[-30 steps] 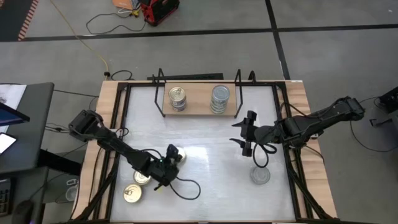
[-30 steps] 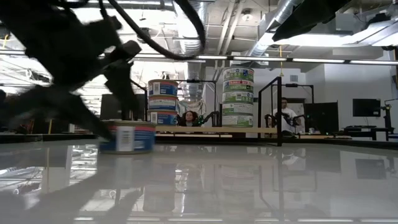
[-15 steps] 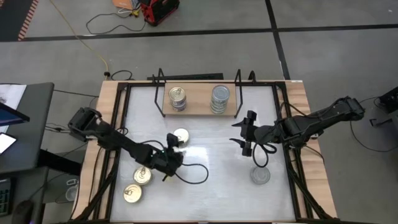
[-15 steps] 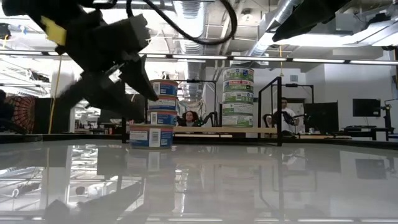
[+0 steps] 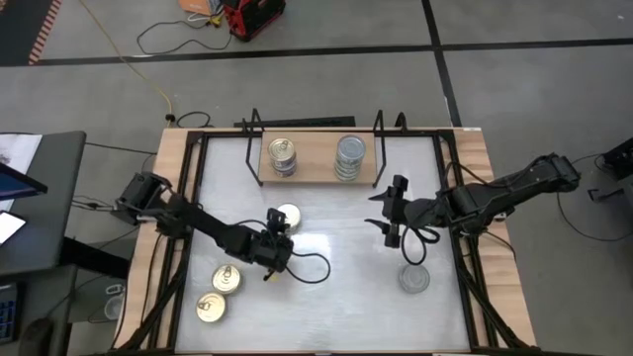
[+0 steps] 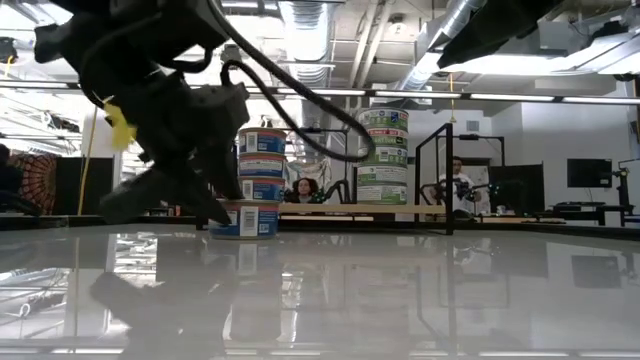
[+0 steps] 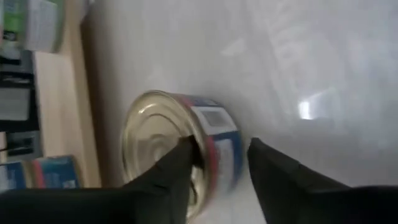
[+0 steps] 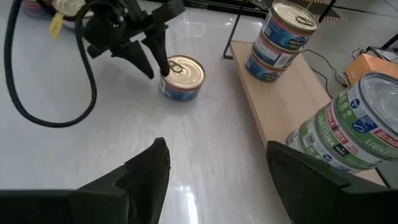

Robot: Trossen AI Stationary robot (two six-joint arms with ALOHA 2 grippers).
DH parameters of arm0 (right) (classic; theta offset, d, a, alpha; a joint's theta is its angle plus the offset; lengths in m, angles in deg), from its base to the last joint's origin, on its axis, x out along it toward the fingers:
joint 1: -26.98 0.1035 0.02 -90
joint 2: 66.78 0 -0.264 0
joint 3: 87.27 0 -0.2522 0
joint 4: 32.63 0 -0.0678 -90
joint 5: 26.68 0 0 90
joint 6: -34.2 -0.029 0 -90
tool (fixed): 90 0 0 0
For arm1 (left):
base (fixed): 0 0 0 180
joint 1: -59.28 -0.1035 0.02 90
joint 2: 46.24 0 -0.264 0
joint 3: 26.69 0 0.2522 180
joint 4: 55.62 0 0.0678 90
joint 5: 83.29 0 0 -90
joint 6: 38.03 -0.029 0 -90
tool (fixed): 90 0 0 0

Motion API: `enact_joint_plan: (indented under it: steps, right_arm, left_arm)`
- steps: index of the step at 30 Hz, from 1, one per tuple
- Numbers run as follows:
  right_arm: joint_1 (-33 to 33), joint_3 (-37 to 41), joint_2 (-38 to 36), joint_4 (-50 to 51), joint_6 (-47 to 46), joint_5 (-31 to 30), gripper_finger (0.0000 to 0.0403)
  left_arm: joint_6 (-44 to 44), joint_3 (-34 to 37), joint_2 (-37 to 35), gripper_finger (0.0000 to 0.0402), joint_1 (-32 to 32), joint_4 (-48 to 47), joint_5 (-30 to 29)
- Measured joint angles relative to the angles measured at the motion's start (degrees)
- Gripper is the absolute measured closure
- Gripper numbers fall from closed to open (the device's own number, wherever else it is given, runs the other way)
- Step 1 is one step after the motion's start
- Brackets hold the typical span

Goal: Stack canned seafood by type on shelf
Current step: Stack the blue pink tuna can on top of the blue pink tuna can on the shelf

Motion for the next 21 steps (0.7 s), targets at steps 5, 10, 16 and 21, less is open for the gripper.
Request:
enact_joint_plan:
  steps: [5, 10, 16, 21]
  right_arm:
    - [0.0, 0.0, 0.0, 0.14, 0.02, 0.0, 0.0111]
    - [0.0, 0.0, 0.0, 0.14, 0.0, -0.02, 0.0111]
    - [0.0, 0.0, 0.0, 0.06, -0.02, -0.03, 0.0111]
    - [0.0, 0.0, 0.0, -0.1, -0.17, -0.04, 0.0111]
  left_arm:
    - [3.32, -0.16, 1.37, 0.0346, 0.85, 0.34, -1.98]
    - [8.82, -0.19, 0.23, 0.0394, 1.56, 0.35, 1.05]
    - [15.87, 0.26, 0.04, 0.0401, 2.18, -0.99, 6.68]
    - [20.16, -1.34, -0.13, 0.0401, 2.03, -0.39, 7.8]
